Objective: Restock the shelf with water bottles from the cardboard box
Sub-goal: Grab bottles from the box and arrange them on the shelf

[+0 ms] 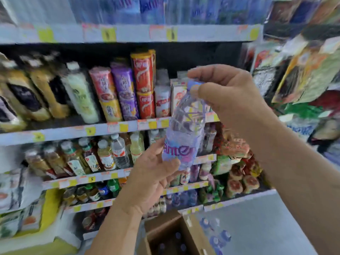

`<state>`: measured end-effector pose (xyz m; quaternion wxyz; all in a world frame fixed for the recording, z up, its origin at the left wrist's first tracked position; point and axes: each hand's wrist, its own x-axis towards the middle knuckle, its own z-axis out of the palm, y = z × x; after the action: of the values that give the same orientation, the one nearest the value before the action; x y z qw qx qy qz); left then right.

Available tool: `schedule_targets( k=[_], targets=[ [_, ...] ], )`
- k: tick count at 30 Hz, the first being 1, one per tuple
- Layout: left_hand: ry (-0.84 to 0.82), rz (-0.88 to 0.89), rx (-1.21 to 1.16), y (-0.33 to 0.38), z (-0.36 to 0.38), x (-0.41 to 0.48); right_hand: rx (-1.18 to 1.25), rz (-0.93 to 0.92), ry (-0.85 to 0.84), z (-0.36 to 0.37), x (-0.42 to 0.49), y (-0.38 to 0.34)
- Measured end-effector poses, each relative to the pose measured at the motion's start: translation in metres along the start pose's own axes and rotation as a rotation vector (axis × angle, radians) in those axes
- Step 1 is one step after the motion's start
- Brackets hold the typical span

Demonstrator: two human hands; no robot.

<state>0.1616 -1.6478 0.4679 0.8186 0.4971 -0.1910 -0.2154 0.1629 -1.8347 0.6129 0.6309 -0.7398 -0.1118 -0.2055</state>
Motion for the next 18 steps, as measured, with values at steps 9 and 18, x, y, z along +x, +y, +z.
schedule_targets(
  k=[9, 18],
  targets=[
    [0.174, 0.43, 0.327, 0.105, 0.055, 0.041, -0.075, 0.134, -0.123, 0.018, -0.009, -0.032],
    [0.167, 0.514, 0.387, 0.143, 0.098, 0.083, -0.081, 0.045, -0.063, -0.014, 0.041, -0.061]
  ],
)
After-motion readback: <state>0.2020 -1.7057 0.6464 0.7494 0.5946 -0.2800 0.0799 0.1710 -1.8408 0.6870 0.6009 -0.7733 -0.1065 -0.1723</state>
